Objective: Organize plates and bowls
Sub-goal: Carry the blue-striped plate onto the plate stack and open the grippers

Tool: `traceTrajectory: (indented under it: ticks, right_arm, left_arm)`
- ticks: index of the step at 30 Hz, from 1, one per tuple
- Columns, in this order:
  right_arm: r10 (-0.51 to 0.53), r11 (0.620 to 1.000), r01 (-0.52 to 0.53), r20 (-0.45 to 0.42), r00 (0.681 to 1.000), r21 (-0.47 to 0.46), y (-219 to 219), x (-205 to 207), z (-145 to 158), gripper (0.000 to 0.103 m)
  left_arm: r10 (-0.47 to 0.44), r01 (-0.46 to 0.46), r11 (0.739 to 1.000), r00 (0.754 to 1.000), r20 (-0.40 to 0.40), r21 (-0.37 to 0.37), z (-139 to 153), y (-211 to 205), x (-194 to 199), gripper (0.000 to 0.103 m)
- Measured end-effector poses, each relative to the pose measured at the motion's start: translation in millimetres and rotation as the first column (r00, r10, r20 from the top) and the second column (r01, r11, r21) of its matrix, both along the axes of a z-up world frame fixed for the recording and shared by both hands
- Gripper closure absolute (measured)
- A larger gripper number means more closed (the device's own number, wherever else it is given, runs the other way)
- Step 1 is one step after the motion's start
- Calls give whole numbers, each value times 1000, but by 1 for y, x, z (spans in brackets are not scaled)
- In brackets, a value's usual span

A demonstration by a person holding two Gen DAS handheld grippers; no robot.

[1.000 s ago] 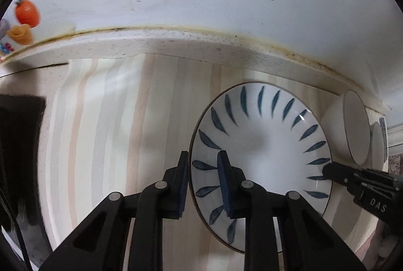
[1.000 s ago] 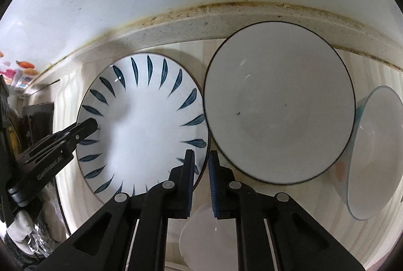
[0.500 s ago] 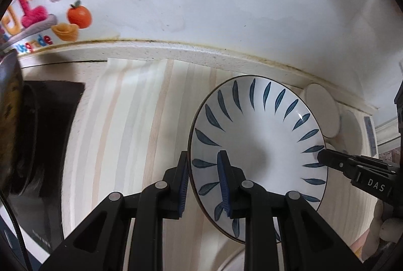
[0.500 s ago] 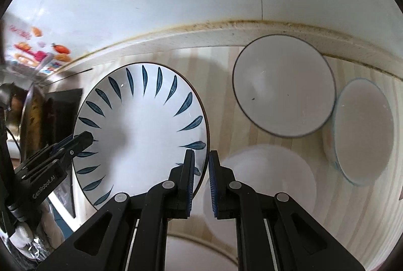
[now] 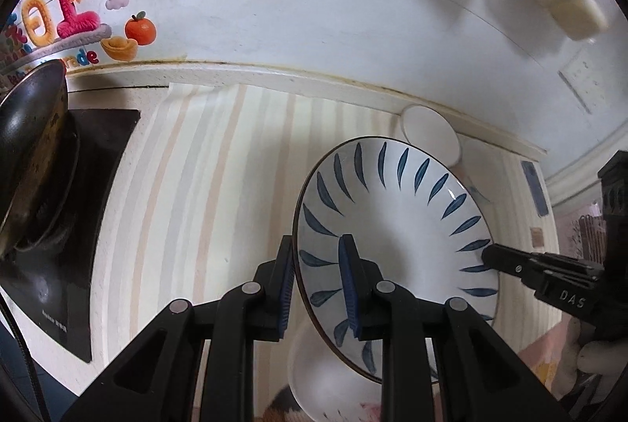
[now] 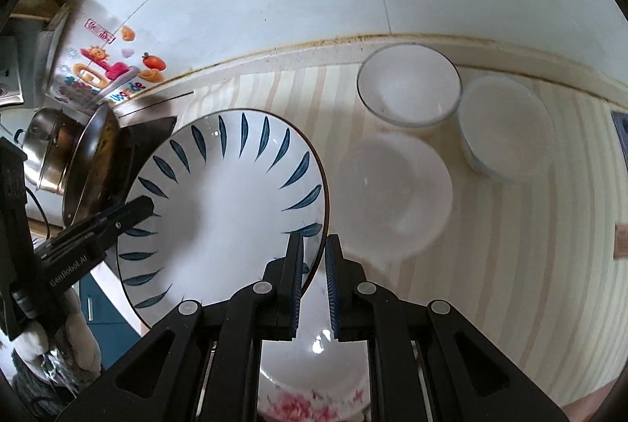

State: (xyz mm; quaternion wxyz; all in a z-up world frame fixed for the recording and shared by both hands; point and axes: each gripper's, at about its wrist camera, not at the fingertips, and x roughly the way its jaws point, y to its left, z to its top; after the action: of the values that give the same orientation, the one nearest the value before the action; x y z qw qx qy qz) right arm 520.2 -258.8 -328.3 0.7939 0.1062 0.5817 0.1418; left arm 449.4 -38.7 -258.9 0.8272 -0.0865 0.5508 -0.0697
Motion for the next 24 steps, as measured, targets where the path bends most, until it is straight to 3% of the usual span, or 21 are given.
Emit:
traceTrajectory:
  ticks: [5, 13, 24]
  right_arm:
    - [-19, 1000, 19, -16, 1000, 12, -16, -41, -5, 90]
    - [-41, 999, 42, -64, 997, 12, -31, -87, -32, 90]
    - [-53, 998, 57, -138, 989, 23, -34, -111, -76, 90]
  left_arm:
    - [-37, 37, 999, 999, -11, 0, -1, -13, -24, 83]
    - [-102, 105, 994, 990, -98, 27, -38, -28, -54, 83]
    - [-118, 131, 989, 977, -179, 61, -80, -36, -71, 83]
